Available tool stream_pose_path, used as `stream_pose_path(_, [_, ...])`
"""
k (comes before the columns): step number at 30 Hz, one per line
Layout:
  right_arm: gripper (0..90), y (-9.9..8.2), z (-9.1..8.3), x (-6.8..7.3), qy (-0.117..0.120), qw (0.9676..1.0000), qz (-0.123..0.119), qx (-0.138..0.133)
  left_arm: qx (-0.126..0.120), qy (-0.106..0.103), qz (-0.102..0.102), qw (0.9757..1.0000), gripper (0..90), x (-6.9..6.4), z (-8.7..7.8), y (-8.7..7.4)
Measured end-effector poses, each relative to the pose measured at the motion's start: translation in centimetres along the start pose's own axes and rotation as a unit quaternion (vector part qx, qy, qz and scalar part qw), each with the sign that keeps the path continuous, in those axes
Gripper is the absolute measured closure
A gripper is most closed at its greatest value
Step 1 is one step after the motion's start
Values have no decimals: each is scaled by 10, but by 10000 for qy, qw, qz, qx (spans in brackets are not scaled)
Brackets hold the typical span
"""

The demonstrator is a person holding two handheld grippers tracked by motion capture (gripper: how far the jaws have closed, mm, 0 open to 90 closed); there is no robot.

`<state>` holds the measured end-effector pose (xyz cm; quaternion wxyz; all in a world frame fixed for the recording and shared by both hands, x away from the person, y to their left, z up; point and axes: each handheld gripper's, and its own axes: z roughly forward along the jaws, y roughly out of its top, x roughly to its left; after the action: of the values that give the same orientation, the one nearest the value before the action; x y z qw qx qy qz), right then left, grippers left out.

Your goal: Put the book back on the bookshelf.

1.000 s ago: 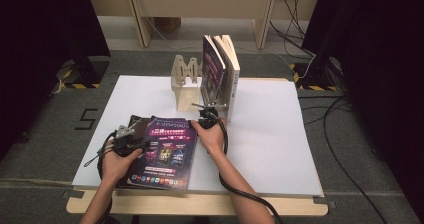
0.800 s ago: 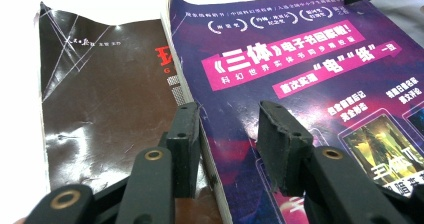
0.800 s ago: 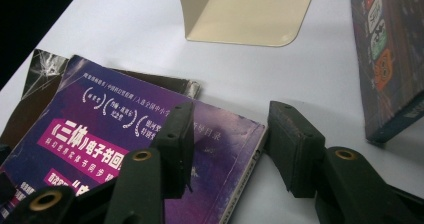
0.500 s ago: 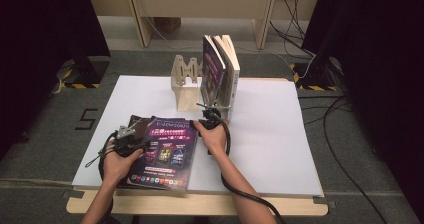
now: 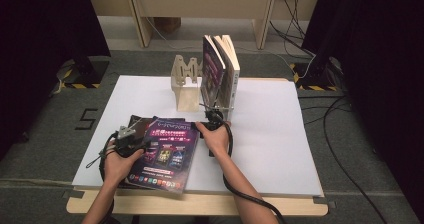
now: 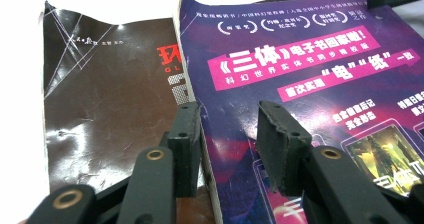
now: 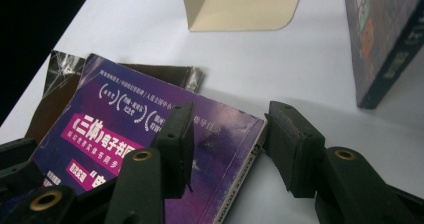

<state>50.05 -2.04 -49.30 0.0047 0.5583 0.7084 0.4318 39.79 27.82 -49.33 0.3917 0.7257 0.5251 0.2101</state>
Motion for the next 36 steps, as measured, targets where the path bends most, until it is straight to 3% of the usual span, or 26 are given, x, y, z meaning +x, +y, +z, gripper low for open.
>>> stream_pose_path(5, [540, -1, -3, -1, 115, 9997, 164, 112, -14, -6, -26, 10000, 613, 0, 0, -1])
stream_pose_path(11, [536, -1, -2, 2, 52, 9998, 124, 131, 19, 14, 18, 10000, 613, 0, 0, 0])
stream_pose_path(27, [550, -2, -6, -2, 197, 9990, 378, 161, 13, 50, -4, 10000, 615, -2, 0, 0])
stream_pose_path(36, [572, -1, -1, 0, 134, 9995, 292, 31, 30, 113, 34, 9999, 613, -3, -1, 1])
